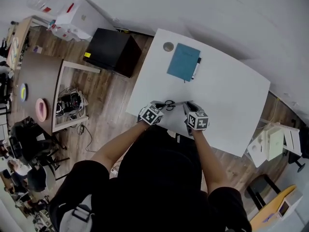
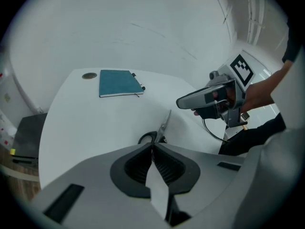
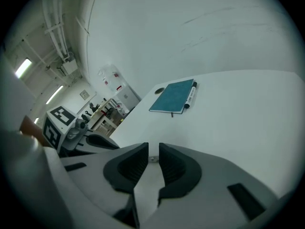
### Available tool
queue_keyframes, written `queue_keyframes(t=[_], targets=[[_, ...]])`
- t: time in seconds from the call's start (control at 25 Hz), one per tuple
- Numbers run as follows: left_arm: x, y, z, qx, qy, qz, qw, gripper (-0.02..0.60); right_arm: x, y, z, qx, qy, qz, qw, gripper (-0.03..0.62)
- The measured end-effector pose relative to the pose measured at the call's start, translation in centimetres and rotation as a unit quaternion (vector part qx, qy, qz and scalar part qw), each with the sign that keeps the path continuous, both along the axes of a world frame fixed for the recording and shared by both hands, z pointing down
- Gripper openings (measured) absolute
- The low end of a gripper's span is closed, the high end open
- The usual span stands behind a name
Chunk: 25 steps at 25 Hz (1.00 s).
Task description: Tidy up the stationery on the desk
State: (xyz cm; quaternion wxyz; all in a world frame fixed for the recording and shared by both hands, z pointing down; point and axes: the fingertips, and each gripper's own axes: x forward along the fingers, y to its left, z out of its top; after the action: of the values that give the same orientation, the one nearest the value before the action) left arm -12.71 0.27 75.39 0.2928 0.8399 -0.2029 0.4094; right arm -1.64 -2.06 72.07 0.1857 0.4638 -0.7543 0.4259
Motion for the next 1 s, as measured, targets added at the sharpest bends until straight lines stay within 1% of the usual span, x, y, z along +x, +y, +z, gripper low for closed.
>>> queue_keyframes(t=[0.12, 0.24, 0.4, 0.6, 0.76, 0.88, 1.0], targets=[[-0.1, 0.3, 1.2, 0.003, -0.028, 0.012, 0.9995, 0.02, 0.3, 1.9, 0.3, -0.008, -0.008, -0.018, 1.0, 0.081], [-0.5, 0.1, 2.1, 0.006, -0.044, 0.0, 0.999, 0.02, 1.5, 3.3, 1.4, -0.014, 0.008, -0.032, 0.999, 0.081], [-0.3, -0.7, 2.5, 0.018, -0.054, -0.015, 0.9983, 0.02, 3.1, 3.2, 3.3, -0.021, 0.019, -0.029, 0.999, 0.081], [0.0, -2.0, 3.0, 0.024, -0.063, -0.035, 0.9971, 0.02, 1.4, 1.8, 4.1, -0.032, 0.018, -0.053, 0.998, 0.081], [-0.2, -1.8, 3.8, 0.001, -0.066, -0.031, 0.9974, 0.02, 0.4, 1.3, 5.3, -0.049, 0.033, -0.063, 0.996, 0.081], [0.2, -1.2, 3.7, -0.012, -0.057, -0.015, 0.9982, 0.025, 0.5, 0.1, 5.3, -0.054, 0.03, -0.044, 0.997, 0.081], [1.0, 0.3, 3.6, -0.034, -0.041, 0.004, 0.9986, 0.036, 0.6, -1.2, 5.3, -0.062, 0.029, -0.025, 0.997, 0.081]])
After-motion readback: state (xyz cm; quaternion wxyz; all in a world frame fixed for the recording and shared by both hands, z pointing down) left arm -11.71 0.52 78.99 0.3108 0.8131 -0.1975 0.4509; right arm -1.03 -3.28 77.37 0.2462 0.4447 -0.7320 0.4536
